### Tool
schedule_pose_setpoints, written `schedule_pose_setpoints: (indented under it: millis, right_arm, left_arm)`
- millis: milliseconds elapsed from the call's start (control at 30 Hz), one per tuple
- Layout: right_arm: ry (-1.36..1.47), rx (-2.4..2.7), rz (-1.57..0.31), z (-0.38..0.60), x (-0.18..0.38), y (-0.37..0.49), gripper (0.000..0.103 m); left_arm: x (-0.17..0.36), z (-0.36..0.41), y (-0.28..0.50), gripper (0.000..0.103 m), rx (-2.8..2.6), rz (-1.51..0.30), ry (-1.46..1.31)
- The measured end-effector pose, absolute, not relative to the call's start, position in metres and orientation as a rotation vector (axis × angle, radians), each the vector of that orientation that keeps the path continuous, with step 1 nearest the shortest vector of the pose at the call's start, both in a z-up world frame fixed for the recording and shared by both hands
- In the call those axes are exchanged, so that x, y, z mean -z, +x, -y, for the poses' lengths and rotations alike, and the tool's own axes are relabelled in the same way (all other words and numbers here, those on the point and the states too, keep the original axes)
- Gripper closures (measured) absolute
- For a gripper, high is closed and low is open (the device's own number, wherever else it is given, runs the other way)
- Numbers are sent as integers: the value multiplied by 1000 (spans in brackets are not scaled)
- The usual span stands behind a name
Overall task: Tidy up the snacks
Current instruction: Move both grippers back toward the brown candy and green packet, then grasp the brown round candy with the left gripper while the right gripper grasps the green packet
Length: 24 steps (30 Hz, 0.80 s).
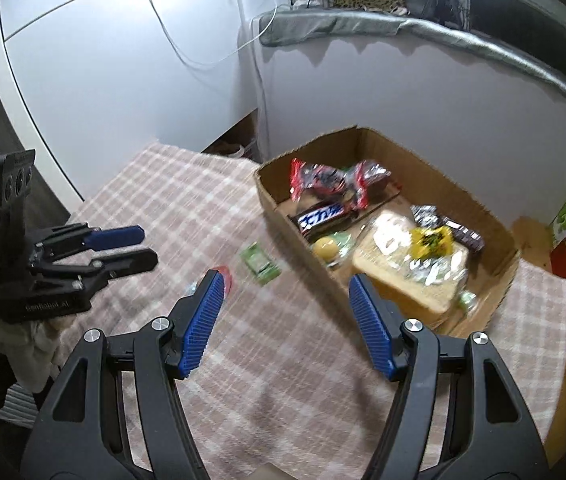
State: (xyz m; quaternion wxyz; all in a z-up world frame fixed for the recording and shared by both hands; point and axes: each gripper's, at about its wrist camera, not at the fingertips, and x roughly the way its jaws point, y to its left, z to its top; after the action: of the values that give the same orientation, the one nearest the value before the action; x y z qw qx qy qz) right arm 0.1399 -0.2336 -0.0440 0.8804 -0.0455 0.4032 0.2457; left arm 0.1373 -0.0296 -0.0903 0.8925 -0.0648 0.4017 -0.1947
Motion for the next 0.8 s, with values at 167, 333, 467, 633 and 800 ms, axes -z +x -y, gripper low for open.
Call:
schedule_pose_setpoints:
  millis: [167,333,467,633,800]
  right_arm:
    - [-56,-528,-884,231,61,145,35]
    - [-12,-544,-914,227,71,152,42]
    - [20,-562,-944,221,79,158,43]
    - [29,-576,-964,211,86,165,45]
    - [42,-580,-994,201,93,176,57]
  left_arm:
    - [106,46,139,58,414,-871,-92]
    - [117,57,147,58,405,-892,-54]
    - [124,62,152,58,399,-908,-32]
    - [132,65,160,58,380,-924,-17]
    - [142,63,166,58,370,-947,-21]
